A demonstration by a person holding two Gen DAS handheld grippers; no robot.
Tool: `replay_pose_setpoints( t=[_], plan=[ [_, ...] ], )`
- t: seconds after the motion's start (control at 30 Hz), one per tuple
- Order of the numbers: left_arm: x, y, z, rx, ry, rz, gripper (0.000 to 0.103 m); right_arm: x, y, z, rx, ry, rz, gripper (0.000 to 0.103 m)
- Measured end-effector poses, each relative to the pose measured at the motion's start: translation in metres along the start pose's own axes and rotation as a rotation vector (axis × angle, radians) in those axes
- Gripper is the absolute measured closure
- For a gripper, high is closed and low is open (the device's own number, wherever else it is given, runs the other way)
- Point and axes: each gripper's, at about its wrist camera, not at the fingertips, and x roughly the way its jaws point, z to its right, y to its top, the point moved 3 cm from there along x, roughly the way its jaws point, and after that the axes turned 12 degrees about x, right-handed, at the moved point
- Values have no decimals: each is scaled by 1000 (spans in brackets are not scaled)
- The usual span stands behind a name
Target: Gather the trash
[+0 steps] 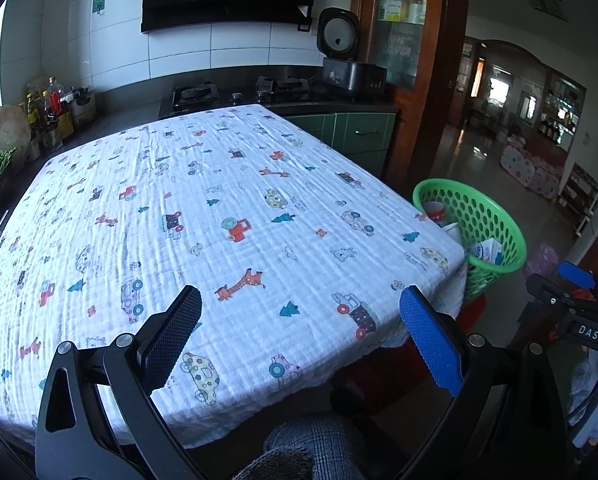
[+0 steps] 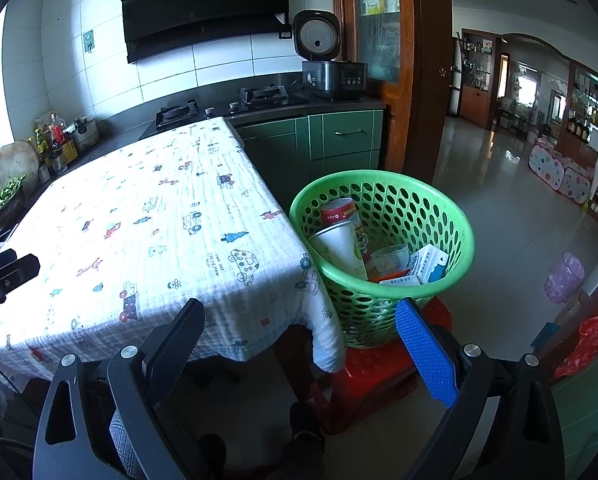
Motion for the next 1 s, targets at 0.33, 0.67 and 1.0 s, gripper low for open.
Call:
replay_pose_setpoints(
  t=[0.33, 0.67, 1.0],
  plan=[
    [1, -5, 6, 0, -13, -12, 5, 0, -1, 0, -2, 1, 0, 10],
    [1, -6, 13, 16, -23, -19, 5, -1, -1, -1, -4, 4, -1, 10],
    [1, -7, 13, 13, -21, -23, 5, -1, -2, -3, -2, 7, -5, 10]
  ],
)
